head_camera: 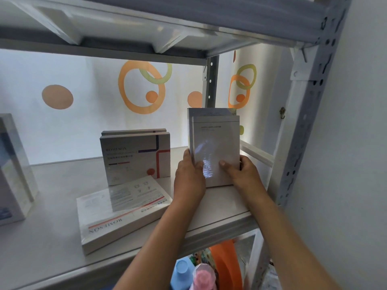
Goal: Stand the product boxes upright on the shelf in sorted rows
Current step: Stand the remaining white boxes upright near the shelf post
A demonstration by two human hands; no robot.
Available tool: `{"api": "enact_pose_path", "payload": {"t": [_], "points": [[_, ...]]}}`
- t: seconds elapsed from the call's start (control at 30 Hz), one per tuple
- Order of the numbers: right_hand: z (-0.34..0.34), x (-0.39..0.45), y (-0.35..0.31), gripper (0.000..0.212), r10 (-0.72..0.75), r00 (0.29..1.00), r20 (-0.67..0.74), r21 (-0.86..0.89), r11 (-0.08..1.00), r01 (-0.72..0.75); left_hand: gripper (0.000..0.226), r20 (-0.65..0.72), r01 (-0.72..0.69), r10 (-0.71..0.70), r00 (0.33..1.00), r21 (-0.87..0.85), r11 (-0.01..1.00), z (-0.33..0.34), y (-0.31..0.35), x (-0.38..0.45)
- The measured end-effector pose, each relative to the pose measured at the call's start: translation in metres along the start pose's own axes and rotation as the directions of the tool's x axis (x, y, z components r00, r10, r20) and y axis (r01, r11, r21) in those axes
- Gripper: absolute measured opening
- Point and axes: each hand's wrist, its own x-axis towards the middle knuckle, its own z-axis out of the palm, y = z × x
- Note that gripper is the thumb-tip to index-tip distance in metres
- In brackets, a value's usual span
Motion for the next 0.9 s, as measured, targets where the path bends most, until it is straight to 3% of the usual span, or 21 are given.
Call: {"api": "enact_pose_path", "payload": {"t": [0.13,0.33,0.43,0.53,0.7,0.9], "points": [[0.005,-0.002,0.000,0.048,-0.072,0.996,-0.045,-0.032,0.997,0.071,0.051,-0.028,0.001,-0.002,1.000,-0.030,1.000,0.001,0.004,-0.005],[0.002,-0.006,-0.011,0.031,-0.023,0.992,-0.126,0.146,0.988,0.041,0.094,-0.032,0.000,-0.004,0.999,-0.128,0.992,0.003,0.008,-0.003],[0.003,-0.004,-0.011,0.031,-0.019,0.985,-0.173,0.155,0.987,0.046,0.074,-0.046,-0.098,0.092,0.995,-0.164,0.982,0.003,0.011,-0.005],[0.001,-0.002,-0.010,0.029,-0.017,0.982,-0.188,0.146,0.988,0.045,0.056,-0.002,-0.080,0.082,0.997,-0.222,0.972,0.002,0.010,-0.005],[0.000,0.002,-0.006,0.025,-0.042,0.983,-0.179,0.082,0.995,0.058,0.077,0.036,-0.094,0.100,0.994,-0.145,0.985,0.000,0.004,-0.002],[0.001,0.003,-0.004,0.027,-0.084,0.981,-0.177,-0.021,0.996,0.081,0.065,0.051,-0.091,0.094,0.994,-0.055,0.994,0.002,-0.004,0.006]]}}
